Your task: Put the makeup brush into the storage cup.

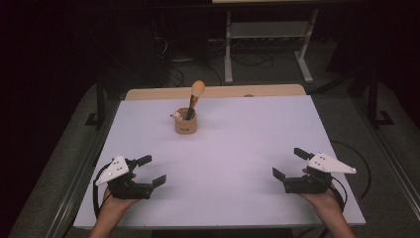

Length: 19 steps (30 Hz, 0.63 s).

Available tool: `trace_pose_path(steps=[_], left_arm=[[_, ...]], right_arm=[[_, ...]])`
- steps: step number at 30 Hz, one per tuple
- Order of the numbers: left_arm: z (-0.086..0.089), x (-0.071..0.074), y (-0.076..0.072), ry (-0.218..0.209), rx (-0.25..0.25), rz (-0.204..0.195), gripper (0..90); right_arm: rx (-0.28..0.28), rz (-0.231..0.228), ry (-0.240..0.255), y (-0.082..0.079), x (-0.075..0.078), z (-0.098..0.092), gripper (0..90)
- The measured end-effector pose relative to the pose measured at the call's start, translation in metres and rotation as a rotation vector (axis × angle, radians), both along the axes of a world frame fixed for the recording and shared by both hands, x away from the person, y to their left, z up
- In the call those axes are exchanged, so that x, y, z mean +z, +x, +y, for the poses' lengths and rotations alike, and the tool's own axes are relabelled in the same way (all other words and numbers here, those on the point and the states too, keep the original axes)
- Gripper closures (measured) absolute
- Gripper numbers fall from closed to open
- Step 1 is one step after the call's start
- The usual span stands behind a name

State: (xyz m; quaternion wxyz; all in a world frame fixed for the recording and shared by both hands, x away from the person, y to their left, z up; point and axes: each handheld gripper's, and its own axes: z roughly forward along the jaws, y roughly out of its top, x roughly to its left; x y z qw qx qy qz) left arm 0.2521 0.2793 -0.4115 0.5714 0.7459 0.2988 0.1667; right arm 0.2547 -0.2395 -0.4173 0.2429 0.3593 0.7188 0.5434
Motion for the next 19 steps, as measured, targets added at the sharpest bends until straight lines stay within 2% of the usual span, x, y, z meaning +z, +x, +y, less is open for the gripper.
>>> trace_pose_path(steps=[8,19], left_arm=[[0.0018,-0.0034,-0.0019,-0.007,-0.002,0.008,11.6],[0.0029,-0.0051,-0.0003,0.005,-0.011,0.015,11.5]], right_arm=[[0.003,0.008,-0.004,-0.0015,-0.0019,0.0005,0.0],[0.003,0.007,-0.004,-0.0029,-0.0018,-0.0003,0.0]])
